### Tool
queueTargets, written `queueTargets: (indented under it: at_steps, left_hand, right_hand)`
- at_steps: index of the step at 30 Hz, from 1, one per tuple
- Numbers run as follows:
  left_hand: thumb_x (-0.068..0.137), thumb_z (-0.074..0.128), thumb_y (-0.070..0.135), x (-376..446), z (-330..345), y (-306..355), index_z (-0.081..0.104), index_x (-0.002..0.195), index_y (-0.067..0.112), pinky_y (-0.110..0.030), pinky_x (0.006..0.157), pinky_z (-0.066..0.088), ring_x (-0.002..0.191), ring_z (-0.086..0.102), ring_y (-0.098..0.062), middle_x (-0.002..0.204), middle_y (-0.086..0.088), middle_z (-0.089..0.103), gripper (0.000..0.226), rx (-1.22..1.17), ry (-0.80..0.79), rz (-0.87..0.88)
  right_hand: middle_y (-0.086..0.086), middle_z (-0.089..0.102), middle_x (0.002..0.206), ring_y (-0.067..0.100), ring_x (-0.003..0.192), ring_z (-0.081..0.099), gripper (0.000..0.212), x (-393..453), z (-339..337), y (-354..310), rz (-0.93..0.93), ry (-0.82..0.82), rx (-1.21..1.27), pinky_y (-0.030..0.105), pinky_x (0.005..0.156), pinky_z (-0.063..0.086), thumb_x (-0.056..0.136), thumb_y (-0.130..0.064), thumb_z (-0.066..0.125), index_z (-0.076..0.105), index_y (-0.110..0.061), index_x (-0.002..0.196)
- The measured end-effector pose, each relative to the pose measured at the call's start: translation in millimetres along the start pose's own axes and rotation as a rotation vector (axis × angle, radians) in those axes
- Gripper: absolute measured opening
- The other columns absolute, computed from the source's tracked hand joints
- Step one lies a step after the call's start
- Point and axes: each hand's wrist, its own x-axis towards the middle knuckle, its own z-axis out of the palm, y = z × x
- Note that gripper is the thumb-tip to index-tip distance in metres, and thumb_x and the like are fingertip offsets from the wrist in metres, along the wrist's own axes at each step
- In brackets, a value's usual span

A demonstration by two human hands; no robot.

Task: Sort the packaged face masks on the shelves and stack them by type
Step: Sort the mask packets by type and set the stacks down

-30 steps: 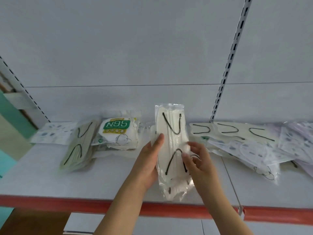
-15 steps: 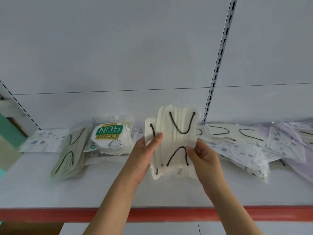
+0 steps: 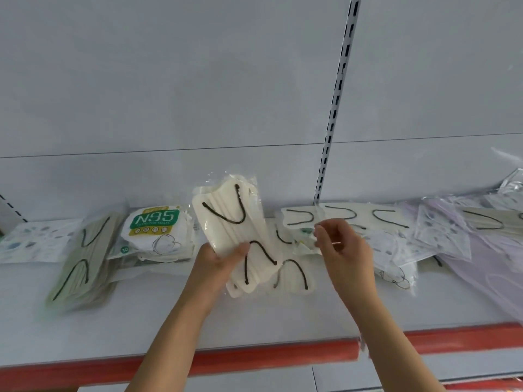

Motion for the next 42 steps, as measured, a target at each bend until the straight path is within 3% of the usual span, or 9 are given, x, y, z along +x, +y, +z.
queueTargets:
  at_steps: [3, 8, 13, 22, 26, 29, 32, 35, 42]
  left_hand:
    - [0.092, 0.072, 0.015, 9, -9, 0, 0.071, 0.107, 0.027, -0.034, 0.086, 0.056, 0.097, 0.074, -0.013, 0.099, 0.008, 0.079, 0.019, -0.021, 0.082, -0.048]
    - [0.092, 0.070, 0.011, 8, -10, -4, 0.072, 0.098, 0.024, -0.039, 0.088, 0.056, 0.099, 0.073, -0.021, 0.097, 0.001, 0.079, 0.014, 0.005, 0.112, -0.125]
    - [0.094, 0.067, 0.013, -1, -21, -1, 0.072, 0.104, 0.025, -0.043, 0.098, 0.053, 0.103, 0.070, -0.020, 0.103, 0.003, 0.078, 0.017, 0.150, 0.054, -0.174]
    - [0.100, 0.060, 0.026, -19, -28, 6, 0.069, 0.120, 0.023, -0.046, 0.108, 0.047, 0.111, 0.070, -0.022, 0.110, 0.002, 0.078, 0.022, -0.038, -0.020, -0.254]
    - [0.098, 0.054, 0.055, -24, -5, 12, 0.071, 0.118, 0.030, -0.039, 0.099, 0.049, 0.109, 0.071, -0.012, 0.112, 0.009, 0.077, 0.036, -0.129, -0.150, -0.230]
    - [0.095, 0.069, 0.031, -15, 6, 4, 0.074, 0.112, 0.023, -0.047, 0.101, 0.053, 0.102, 0.074, -0.019, 0.104, 0.002, 0.079, 0.019, -0.071, -0.005, -0.167]
    - [0.096, 0.067, 0.018, -5, 6, 0, 0.073, 0.110, 0.021, -0.042, 0.092, 0.057, 0.098, 0.074, -0.020, 0.097, 0.004, 0.080, 0.015, -0.074, 0.082, -0.177]
    - [0.097, 0.066, 0.017, -5, 4, 0, 0.072, 0.098, 0.027, -0.039, 0.088, 0.056, 0.096, 0.073, -0.018, 0.090, 0.008, 0.080, 0.012, -0.060, 0.080, -0.152]
    - [0.099, 0.062, 0.020, -8, 15, 0, 0.070, 0.100, 0.029, -0.029, 0.087, 0.055, 0.100, 0.072, -0.012, 0.095, 0.009, 0.078, 0.012, -0.032, 0.080, -0.052]
  right_hand:
    - [-0.009, 0.064, 0.074, 0.015, 0.074, 0.062, 0.036, 3, -5, 3, 0.095, -0.172, -0.636, 0.029, 0.063, 0.048, 0.087, -0.059, 0.060, 0.060, -0.024, 0.078]
    - [0.005, 0.057, 0.124, 0.025, 0.121, 0.052, 0.070, -17, 42, 8, 0.140, -0.285, -1.013, 0.034, 0.096, 0.042, 0.088, -0.071, 0.050, 0.050, -0.012, 0.126]
    - [-0.004, 0.060, 0.090, 0.017, 0.090, 0.060, 0.022, -13, 44, 12, 0.160, -0.352, -0.663, 0.024, 0.068, 0.039, 0.093, -0.042, 0.060, 0.054, -0.020, 0.092]
    - [-0.013, 0.068, 0.084, 0.000, 0.067, 0.061, 0.023, -47, 12, -37, 0.125, -0.313, 0.160, 0.013, 0.058, 0.048, 0.085, -0.030, 0.075, 0.054, -0.029, 0.095]
    - [-0.019, 0.055, 0.093, 0.006, 0.074, 0.061, 0.035, -45, 35, -29, 0.124, -0.401, -0.060, 0.023, 0.062, 0.053, 0.087, -0.046, 0.069, 0.045, -0.029, 0.106]
    - [-0.017, 0.055, 0.085, 0.001, 0.075, 0.053, 0.033, -31, 36, -17, -0.036, -0.320, -0.241, 0.016, 0.063, 0.040, 0.092, -0.054, 0.056, 0.052, -0.027, 0.110]
    - [-0.002, 0.058, 0.121, 0.020, 0.111, 0.054, 0.044, 18, 8, 7, -0.167, -0.066, -0.572, 0.034, 0.089, 0.044, 0.091, -0.044, 0.063, 0.053, -0.023, 0.129]
    - [0.006, 0.046, 0.147, 0.029, 0.134, 0.042, 0.068, 70, -27, 34, 0.012, -0.194, -0.851, 0.040, 0.106, 0.035, 0.088, -0.037, 0.065, 0.038, -0.025, 0.149]
    - [0.014, 0.066, 0.074, 0.039, 0.076, 0.062, 0.024, 60, -34, 14, -0.011, 0.100, -0.605, 0.035, 0.057, 0.041, 0.100, -0.026, 0.051, 0.069, -0.015, 0.090]
